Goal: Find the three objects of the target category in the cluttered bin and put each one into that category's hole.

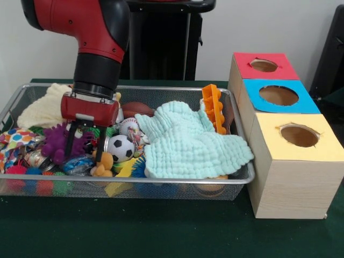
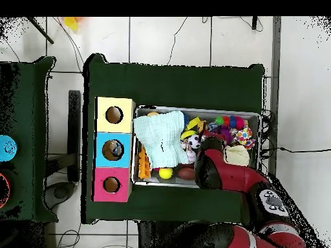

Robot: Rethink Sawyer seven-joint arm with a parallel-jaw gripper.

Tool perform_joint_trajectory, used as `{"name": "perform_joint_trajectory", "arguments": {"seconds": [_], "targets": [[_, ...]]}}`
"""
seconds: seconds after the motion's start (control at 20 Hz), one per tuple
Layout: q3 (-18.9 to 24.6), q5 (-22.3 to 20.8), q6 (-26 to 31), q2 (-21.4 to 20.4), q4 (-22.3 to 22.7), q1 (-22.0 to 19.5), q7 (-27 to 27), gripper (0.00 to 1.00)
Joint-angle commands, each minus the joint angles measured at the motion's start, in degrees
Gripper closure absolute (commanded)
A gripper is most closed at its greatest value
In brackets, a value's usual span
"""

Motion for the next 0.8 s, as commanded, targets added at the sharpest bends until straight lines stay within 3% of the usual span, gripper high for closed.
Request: {"name": "perform_joint_trajectory", "arguments": {"seconds": [0.05, 0.8], "targets": [[4.8, -3.4, -0.4, 5.0, -1.3, -3.5, 8.2, 0.00], [7.7, -3.3, -0.1, 9.7, -3.0, -5.4, 8.1, 0.00]]}}
